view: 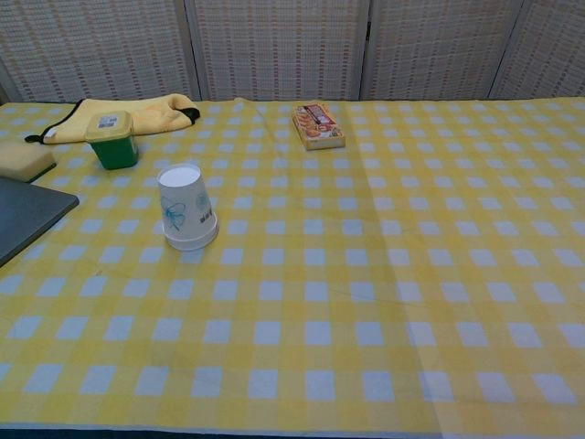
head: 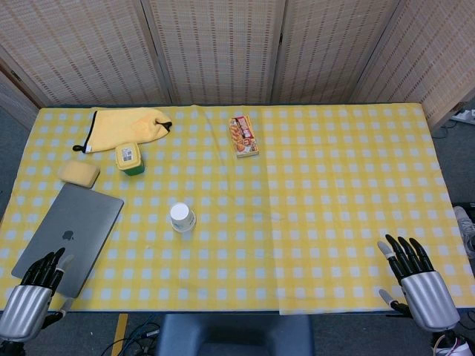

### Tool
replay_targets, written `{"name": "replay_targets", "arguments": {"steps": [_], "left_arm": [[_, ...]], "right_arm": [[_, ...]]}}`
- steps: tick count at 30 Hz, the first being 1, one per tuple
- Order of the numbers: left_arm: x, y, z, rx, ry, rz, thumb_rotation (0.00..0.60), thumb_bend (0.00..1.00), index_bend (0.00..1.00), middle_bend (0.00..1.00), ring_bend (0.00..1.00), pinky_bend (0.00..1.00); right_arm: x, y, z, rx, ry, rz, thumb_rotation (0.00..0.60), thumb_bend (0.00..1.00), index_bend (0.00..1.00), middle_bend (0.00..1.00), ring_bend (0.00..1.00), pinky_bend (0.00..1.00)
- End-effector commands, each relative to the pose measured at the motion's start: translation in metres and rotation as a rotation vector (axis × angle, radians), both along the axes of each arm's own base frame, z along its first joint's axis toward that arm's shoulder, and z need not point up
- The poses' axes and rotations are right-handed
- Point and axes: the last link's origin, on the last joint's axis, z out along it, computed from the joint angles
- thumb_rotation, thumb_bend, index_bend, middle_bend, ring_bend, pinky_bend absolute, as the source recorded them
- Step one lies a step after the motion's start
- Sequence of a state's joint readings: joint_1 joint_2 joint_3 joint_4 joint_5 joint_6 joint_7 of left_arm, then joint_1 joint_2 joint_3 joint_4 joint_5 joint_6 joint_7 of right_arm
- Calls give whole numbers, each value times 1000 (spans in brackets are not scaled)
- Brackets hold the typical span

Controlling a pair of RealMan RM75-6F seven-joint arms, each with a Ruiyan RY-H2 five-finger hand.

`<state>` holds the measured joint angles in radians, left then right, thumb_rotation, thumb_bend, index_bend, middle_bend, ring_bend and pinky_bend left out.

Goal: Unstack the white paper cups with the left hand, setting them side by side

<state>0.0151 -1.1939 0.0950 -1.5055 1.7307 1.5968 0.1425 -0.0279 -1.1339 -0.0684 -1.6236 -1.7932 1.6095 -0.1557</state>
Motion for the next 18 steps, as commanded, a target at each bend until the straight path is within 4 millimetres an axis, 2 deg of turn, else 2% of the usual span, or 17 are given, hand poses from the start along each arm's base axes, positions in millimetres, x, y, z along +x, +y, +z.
{"name": "replay_targets", "arguments": {"steps": [1,10,18], "left_arm": [[0,-1,0,-1,-1,1,600,296,68,0,0,157],[6,2,0,-22,-20,-23,600,296,68,0,0,157],[36,23,18,-49,26,-60,600,296,80,0,0,157]], "right_arm": [[0,-1,0,-3,1,1,600,189,0,0,0,0],[1,1,1,-1,-3,8,600,189,0,0,0,0],[2,3,3,5,-14,24,600,188,0,0,0,0]]}}
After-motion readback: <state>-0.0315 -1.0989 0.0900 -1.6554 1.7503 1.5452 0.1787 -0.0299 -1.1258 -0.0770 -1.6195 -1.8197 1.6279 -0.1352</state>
